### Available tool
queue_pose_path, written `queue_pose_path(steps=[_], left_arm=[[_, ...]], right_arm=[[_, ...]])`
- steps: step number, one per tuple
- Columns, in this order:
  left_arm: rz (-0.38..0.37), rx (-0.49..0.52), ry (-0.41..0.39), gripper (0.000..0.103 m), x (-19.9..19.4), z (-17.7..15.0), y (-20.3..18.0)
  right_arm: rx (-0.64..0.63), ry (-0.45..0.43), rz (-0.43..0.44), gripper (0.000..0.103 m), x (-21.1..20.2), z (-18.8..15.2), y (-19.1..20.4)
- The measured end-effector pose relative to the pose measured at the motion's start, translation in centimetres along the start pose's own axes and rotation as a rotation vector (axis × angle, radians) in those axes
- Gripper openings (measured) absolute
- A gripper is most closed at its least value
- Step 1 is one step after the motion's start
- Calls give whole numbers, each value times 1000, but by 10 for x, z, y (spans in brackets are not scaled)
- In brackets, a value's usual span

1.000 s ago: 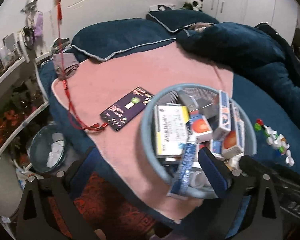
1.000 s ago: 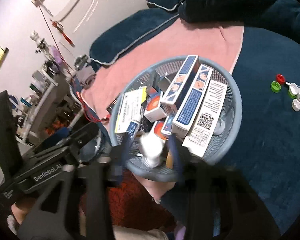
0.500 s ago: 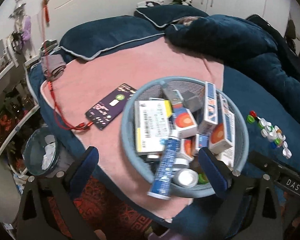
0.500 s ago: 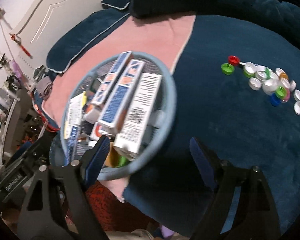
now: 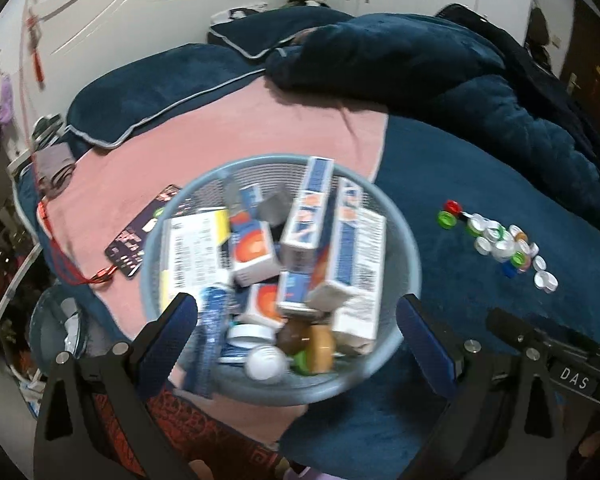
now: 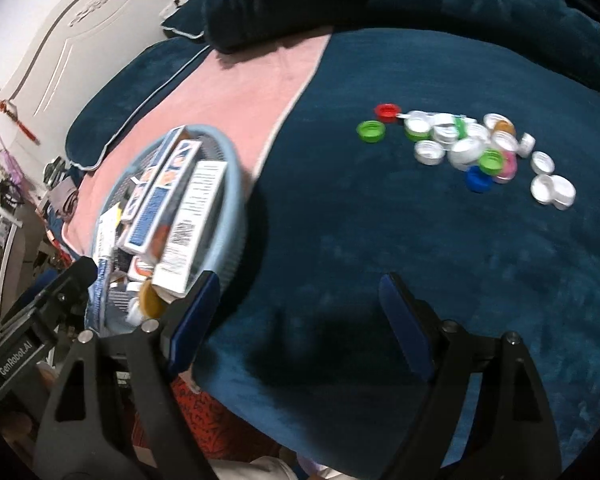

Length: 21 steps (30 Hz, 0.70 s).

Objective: Organize objects
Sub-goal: 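Move both open grippers back over the remaining caps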

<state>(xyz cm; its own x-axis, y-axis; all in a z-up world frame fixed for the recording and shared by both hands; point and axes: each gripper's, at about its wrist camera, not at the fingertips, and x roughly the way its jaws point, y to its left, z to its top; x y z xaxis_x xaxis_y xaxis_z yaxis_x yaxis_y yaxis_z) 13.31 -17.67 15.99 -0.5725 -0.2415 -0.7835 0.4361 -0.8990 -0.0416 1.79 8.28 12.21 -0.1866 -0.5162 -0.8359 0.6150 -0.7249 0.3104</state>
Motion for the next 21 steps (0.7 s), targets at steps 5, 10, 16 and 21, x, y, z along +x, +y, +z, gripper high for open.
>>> queue_pose_path(steps=[5, 10, 16, 21], left_arm=[[-29, 47, 11, 100, 5, 0, -33], [-63, 105, 16, 100, 8, -1, -71], [-119, 174, 36, 100, 10, -5, -120], [-165, 230, 55, 100, 9, -10, -158]], right_arm=[[61, -20, -23, 83, -14, -1, -35], [120, -27, -49, 83, -22, -5, -68], [192, -41, -92, 83, -39, -13, -108], [268, -66, -140, 83, -63, -23, -142]])
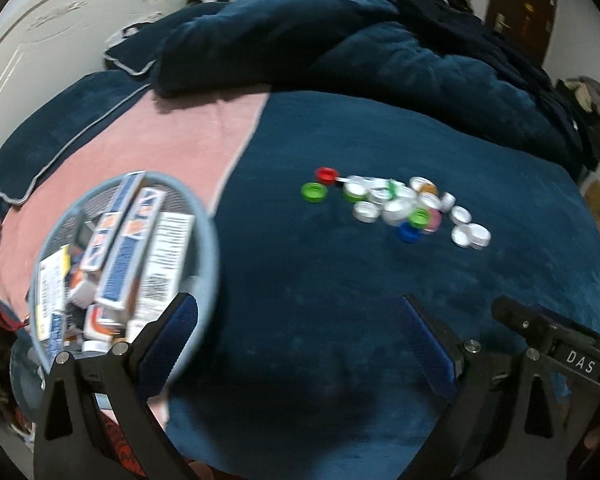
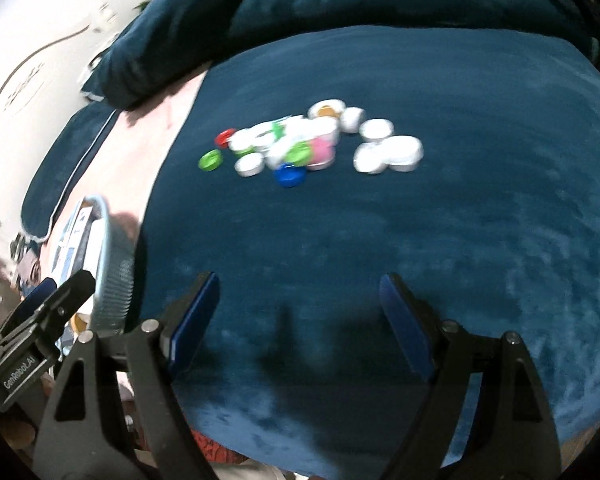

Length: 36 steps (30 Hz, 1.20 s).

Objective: Organize objects
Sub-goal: 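Move both open grippers back over the remaining caps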

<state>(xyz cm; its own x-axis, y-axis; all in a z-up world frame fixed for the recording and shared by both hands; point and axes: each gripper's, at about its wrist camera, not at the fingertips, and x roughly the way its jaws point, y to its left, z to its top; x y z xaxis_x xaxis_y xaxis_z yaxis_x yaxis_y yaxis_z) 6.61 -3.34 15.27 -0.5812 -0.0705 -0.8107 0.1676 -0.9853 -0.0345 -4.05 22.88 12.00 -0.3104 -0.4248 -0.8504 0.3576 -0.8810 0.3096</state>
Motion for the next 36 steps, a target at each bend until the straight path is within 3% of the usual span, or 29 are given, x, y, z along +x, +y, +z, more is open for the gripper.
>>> queue_pose_path(steps=[6, 14, 18, 23, 29, 36], left_arm=[[-61, 29, 37, 100, 7, -3, -31], [-153, -5, 78, 100, 8, -8, -52], [-177, 13, 82, 100, 12, -9, -61], [-190, 27, 106, 100, 26, -10, -64], [-136, 71, 125, 100, 54, -6, -58], [-169, -5, 142, 100, 84, 13, -55]], right_arm=[[69, -25, -62, 83, -20, -7, -35], [126, -25, -179, 83, -39, -33, -77], [182, -12, -189, 83, -44, -41, -96], [161, -8, -205, 83, -36, -41, -96], [102, 17, -204, 83, 3, -14, -88], [30, -13, -189, 83, 37, 48, -83]])
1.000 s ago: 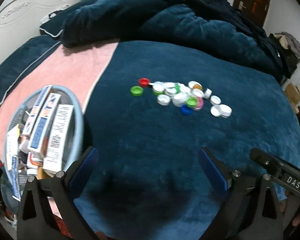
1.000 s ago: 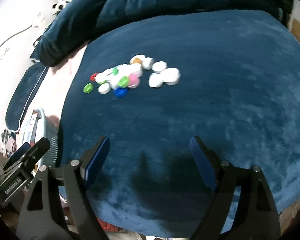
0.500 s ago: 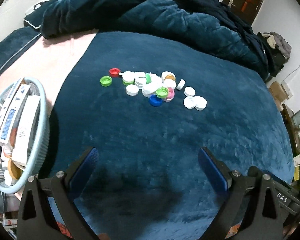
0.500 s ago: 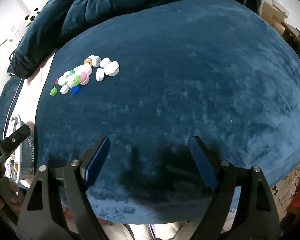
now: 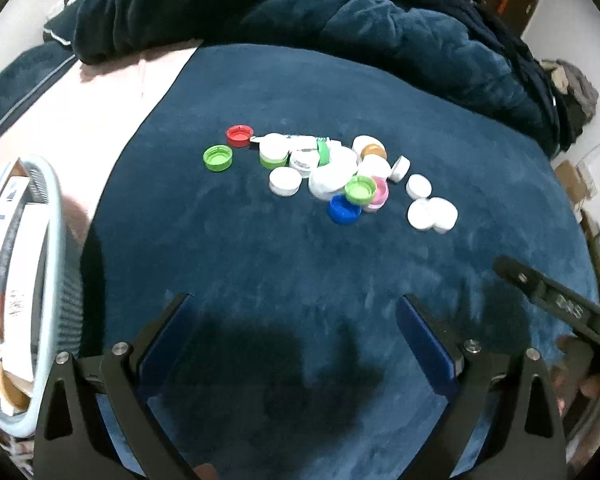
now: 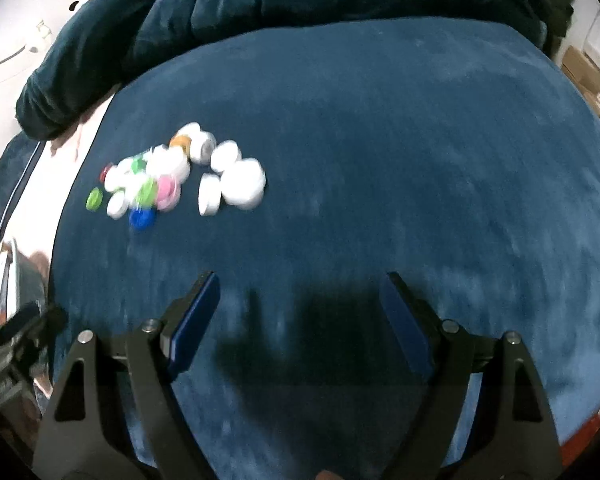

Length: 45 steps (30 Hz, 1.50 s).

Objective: Organize objects
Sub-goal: 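Move both open grippers back over the remaining caps, then grasp a white cap with the right gripper while the left gripper grasps the blue cap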

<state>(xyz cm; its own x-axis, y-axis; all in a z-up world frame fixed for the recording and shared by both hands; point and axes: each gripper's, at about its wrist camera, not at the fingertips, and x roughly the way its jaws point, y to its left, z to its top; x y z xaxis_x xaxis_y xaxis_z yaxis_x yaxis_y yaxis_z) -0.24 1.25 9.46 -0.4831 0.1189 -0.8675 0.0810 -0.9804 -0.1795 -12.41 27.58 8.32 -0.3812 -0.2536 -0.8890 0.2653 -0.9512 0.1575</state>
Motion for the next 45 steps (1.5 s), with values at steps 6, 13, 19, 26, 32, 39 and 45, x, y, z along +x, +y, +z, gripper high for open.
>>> queue_pose_path(steps=[6, 13, 19, 26, 32, 39, 45], left_arm=[[2, -43, -14, 100, 16, 6, 1], [5, -104, 15, 100, 37, 11, 11], [7, -111, 19, 100, 43, 12, 13], [2, -123, 37, 100, 50, 10, 16], [-6, -140, 44, 100, 51, 8, 19], [-7, -123, 50, 100, 54, 5, 9], [4, -111, 63, 100, 60, 5, 5]], right_arm=[[-140, -10, -30, 81, 33, 28, 21], [-168, 6, -39, 75, 61, 37, 23], [-243, 2, -30, 74, 72, 39, 42], [-298, 3, 0, 41, 65, 31, 44], [-217, -4, 53, 41, 36, 8, 32], [-227, 53, 39, 42, 42, -18, 28], [-214, 36, 32, 49, 44, -12, 31]])
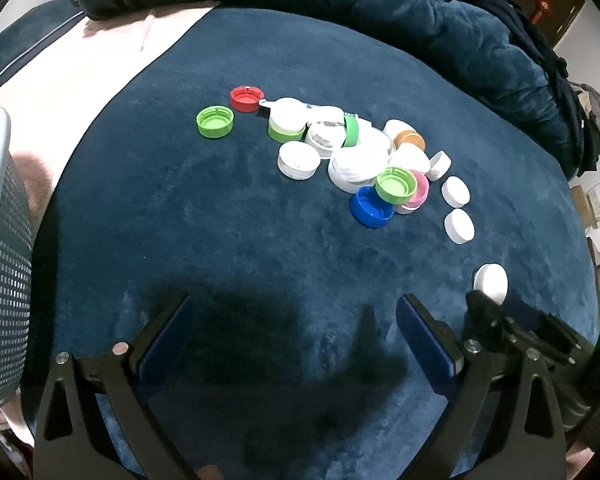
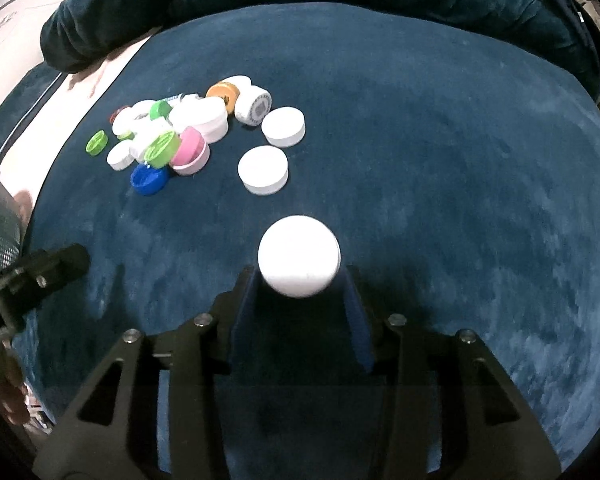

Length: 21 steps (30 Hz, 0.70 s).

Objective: Organize objects
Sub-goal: 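Grasp a white cap with the right gripper while the left gripper grasps the blue cap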

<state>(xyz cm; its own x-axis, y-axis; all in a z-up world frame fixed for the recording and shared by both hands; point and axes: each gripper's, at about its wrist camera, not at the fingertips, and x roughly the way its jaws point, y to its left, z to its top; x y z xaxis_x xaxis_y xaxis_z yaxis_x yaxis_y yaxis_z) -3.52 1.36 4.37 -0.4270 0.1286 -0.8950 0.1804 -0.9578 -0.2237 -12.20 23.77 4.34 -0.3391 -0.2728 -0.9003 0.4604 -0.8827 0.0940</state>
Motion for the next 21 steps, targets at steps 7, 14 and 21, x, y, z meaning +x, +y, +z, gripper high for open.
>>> queue_pose_path(steps=[7, 14, 21], left_arm=[[1, 61, 0, 100, 11, 3, -12], [-22, 78, -33, 99, 26, 21, -15], [-5, 186, -35, 86, 53, 42, -41]], right_arm=[[59, 0, 59, 40, -6, 3, -10], [189, 42, 162, 41, -51, 7, -24], [238, 72, 132, 41, -45, -5, -35]])
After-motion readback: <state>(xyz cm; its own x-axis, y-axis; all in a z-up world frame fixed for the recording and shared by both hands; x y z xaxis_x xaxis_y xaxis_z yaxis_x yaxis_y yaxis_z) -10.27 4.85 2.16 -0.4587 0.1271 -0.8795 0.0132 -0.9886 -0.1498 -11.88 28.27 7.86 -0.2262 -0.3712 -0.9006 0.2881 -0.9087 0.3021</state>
